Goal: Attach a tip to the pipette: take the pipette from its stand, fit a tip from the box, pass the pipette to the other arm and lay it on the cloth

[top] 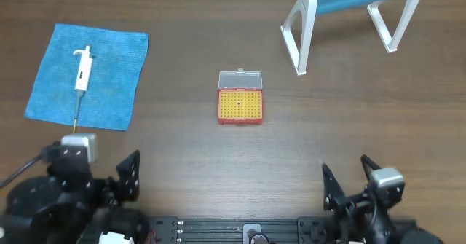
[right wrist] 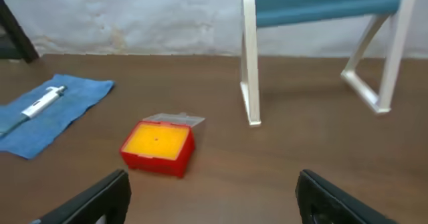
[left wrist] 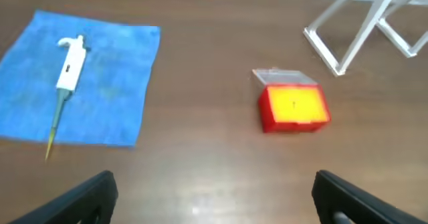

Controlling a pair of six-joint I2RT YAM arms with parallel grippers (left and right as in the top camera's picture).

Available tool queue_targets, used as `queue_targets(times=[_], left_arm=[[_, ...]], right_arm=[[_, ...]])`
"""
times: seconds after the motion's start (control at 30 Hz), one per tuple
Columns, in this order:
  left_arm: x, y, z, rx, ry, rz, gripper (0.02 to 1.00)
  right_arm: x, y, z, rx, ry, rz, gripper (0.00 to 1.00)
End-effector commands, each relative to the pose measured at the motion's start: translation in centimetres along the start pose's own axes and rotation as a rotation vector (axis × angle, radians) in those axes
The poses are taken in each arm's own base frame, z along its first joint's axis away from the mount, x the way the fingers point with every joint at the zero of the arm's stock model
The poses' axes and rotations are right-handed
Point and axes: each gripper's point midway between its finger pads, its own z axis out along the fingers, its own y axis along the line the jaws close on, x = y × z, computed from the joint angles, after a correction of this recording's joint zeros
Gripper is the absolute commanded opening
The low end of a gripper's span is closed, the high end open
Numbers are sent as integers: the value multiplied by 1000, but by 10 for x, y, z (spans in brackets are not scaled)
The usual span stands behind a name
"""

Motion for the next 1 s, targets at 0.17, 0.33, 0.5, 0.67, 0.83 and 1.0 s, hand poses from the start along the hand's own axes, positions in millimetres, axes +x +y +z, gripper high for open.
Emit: queue_targets(times=[0.17, 0.33, 0.5, 0.67, 0.83, 1.0], left_arm=[[34, 6, 67, 2, 76, 104, 945], [56, 16, 81, -38, 144, 104, 945], [57, 14, 81, -28, 148, 102, 945], [57, 14, 81, -28, 148, 102, 945], [57, 14, 81, -28, 148, 102, 945], [57, 14, 81, -28, 148, 102, 945]], right_arm=[[41, -19, 47, 5, 74, 224, 794], [59, -23, 49, 24, 134, 250, 798], [69, -22, 48, 29, 173, 265, 801], [69, -22, 48, 29, 173, 266, 801], [54, -56, 47, 207, 95, 135, 801], [31, -94, 43, 431, -27, -6, 801]])
